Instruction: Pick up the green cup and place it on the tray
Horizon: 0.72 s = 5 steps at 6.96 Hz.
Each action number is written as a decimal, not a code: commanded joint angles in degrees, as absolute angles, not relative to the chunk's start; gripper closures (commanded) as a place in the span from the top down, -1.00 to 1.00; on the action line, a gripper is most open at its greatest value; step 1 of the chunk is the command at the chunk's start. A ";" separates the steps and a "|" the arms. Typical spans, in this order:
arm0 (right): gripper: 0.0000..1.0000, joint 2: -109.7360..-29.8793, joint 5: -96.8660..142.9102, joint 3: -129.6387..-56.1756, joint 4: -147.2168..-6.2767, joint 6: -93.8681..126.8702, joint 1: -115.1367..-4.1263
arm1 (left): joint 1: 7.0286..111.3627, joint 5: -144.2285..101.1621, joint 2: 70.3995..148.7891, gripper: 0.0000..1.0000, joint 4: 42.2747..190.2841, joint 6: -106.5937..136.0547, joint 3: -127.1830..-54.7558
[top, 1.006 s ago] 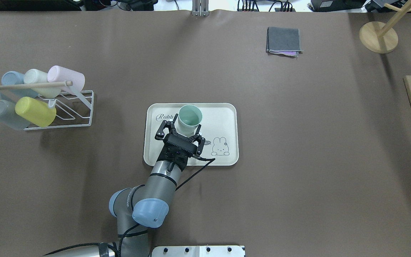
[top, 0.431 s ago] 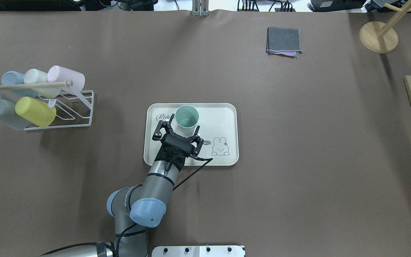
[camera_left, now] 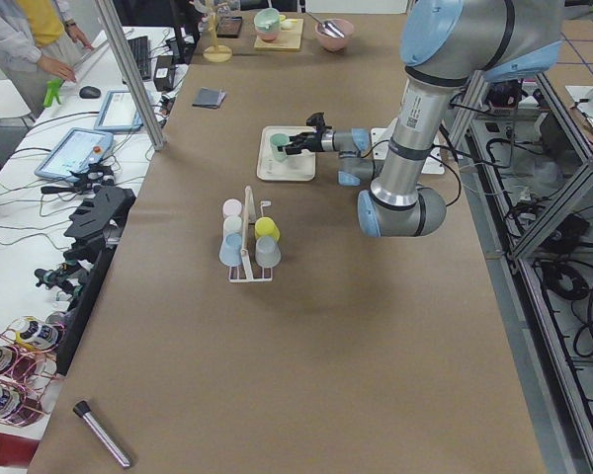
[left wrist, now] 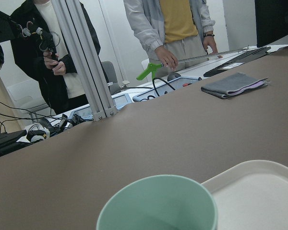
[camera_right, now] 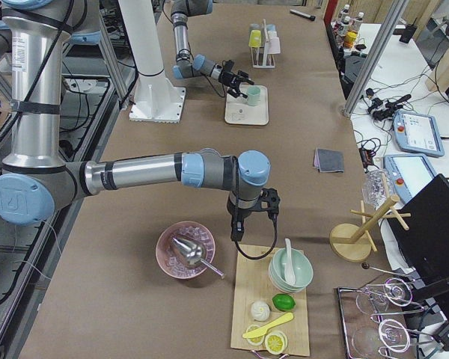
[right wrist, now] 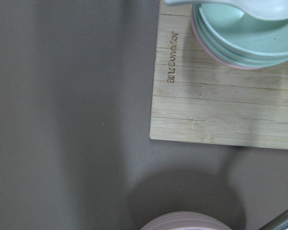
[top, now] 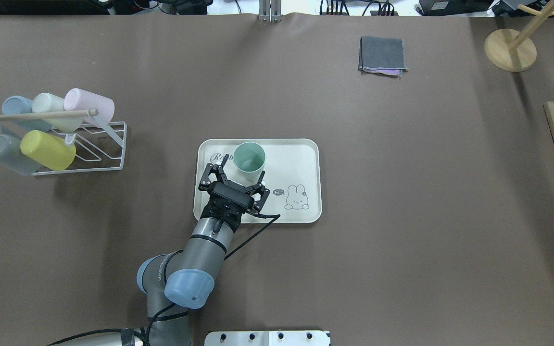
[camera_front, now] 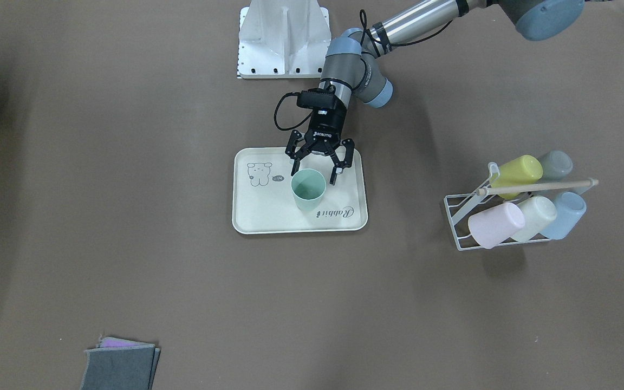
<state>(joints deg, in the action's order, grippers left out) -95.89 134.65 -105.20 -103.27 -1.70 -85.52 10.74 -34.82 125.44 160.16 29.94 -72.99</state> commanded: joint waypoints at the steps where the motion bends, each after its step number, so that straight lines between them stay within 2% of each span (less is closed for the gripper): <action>1: 0.99 -95.89 134.65 -105.21 -103.27 -1.67 -85.52 | 10.55 -35.07 124.72 0.93 160.31 29.45 -76.88; 5: 0.99 -95.98 135.18 -105.29 -103.27 -1.76 -85.52 | 10.55 -39.10 119.38 0.93 159.52 24.70 -90.74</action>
